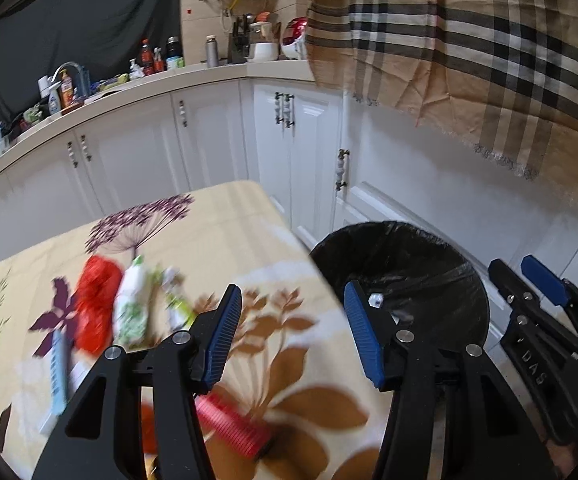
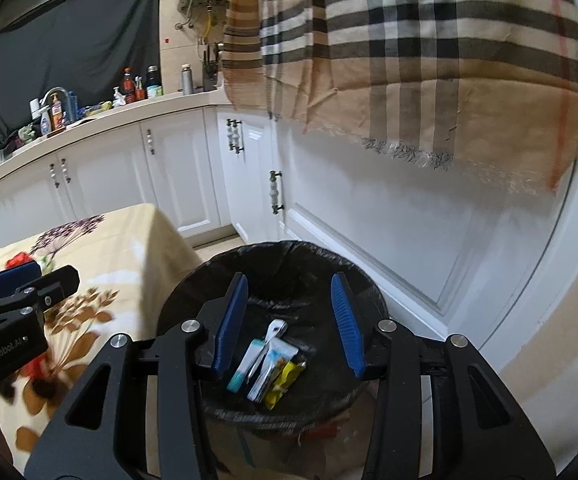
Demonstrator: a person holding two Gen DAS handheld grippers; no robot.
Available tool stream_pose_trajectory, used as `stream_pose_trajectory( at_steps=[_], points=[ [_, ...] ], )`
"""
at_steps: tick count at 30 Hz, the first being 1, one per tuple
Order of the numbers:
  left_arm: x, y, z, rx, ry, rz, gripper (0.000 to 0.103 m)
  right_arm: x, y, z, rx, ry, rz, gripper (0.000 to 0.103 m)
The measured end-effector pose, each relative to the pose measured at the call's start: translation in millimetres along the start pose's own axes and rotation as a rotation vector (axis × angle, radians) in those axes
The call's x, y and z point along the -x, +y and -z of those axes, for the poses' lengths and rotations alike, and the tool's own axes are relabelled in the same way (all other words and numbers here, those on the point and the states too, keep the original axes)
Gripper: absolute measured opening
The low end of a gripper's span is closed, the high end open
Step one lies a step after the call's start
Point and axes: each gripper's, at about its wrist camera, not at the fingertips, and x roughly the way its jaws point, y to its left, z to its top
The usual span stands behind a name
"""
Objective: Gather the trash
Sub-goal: 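Move both open tools back over the table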
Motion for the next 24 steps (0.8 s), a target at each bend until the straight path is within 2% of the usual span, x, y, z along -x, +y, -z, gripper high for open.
stream_pose_trajectory(
  at_steps=[5,17,24],
  points=[
    [23.6,16.6,20.3,0.010,0.009,-0.024,0.053,24.8,10.6,10.8,-0.001,0.012,-0.024,0.047],
    [74.4,54.0,71.1,0.041,0.016,-0.086,0.055,74.5,34.2,42.6,0.025,0.032,-0.063,0.047],
    [82.0,73.4,99.8,0.076,0.047,-0.133,0.065,90.8,44.9,57.0,0.043,0.043,-0.089,0.047]
  ],
)
